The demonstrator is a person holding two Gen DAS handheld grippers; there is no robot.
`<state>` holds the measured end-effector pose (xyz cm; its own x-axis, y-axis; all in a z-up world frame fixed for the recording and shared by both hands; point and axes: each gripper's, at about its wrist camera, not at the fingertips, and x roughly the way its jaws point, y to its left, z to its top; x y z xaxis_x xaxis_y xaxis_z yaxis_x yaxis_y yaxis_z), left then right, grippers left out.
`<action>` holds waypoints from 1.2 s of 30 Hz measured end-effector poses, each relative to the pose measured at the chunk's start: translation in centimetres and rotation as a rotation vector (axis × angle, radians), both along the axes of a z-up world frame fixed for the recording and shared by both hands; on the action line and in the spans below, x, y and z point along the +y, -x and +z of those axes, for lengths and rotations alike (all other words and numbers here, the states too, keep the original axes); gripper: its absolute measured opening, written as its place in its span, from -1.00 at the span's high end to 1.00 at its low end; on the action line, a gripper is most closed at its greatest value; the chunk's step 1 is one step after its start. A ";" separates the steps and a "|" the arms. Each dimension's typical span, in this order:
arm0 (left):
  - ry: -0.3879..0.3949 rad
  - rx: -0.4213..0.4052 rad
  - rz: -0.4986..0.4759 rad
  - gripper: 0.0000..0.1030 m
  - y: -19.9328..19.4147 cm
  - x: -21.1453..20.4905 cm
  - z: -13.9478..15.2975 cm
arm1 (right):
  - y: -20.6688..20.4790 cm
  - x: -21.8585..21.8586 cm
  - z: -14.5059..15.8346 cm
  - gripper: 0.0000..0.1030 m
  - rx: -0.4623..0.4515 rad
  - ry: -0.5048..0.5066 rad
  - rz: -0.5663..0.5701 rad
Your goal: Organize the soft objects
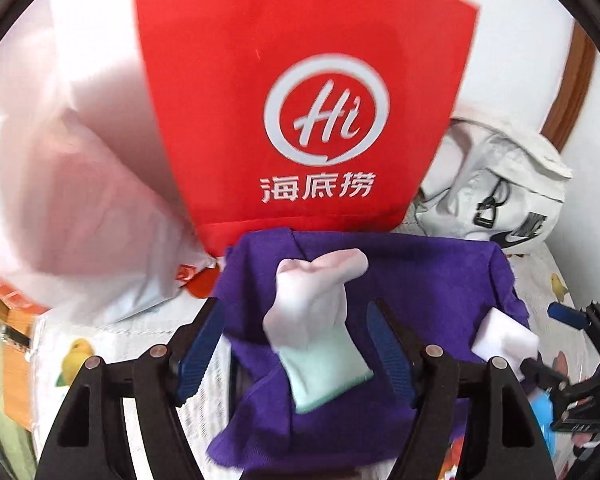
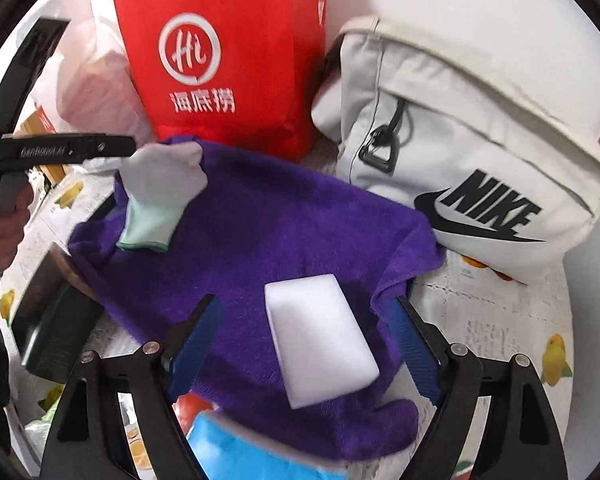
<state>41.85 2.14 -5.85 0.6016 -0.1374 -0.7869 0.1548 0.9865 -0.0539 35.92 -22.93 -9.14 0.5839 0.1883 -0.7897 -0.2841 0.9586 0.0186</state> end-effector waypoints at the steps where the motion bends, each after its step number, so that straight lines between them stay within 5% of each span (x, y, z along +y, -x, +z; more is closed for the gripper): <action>1: 0.002 -0.019 0.005 -0.39 1.0 0.4 0.4 | 0.5 -0.2 0.5 -0.64 -0.011 -0.009 -0.003; 14: 0.109 0.023 -0.008 -0.39 14.1 1.2 1.8 | 12.8 -1.1 2.6 -0.64 -0.020 -0.117 -0.069; 24: 0.140 0.090 -0.048 -0.39 22.4 -0.3 -2.0 | 20.6 -0.8 0.0 -0.64 0.021 -0.121 -0.086; 31: 0.125 0.130 -0.068 -0.39 24.3 -2.1 -5.4 | 24.2 -0.8 -1.8 -0.64 0.037 -0.138 -0.093; 34: 0.130 0.121 -0.068 -0.35 24.5 -2.4 -6.2 | 25.0 -0.9 -2.6 -0.64 0.052 -0.144 -0.101; 36: 0.128 0.116 -0.086 -0.02 24.7 -2.6 -6.6 | 25.3 -0.8 -3.0 -0.64 0.059 -0.142 -0.101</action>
<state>17.11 -0.44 -12.42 0.4895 -0.2874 -0.8233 0.2236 0.9539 -0.2000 10.63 -23.72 -12.15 0.5590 0.2430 -0.7927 -0.1812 0.9688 0.1692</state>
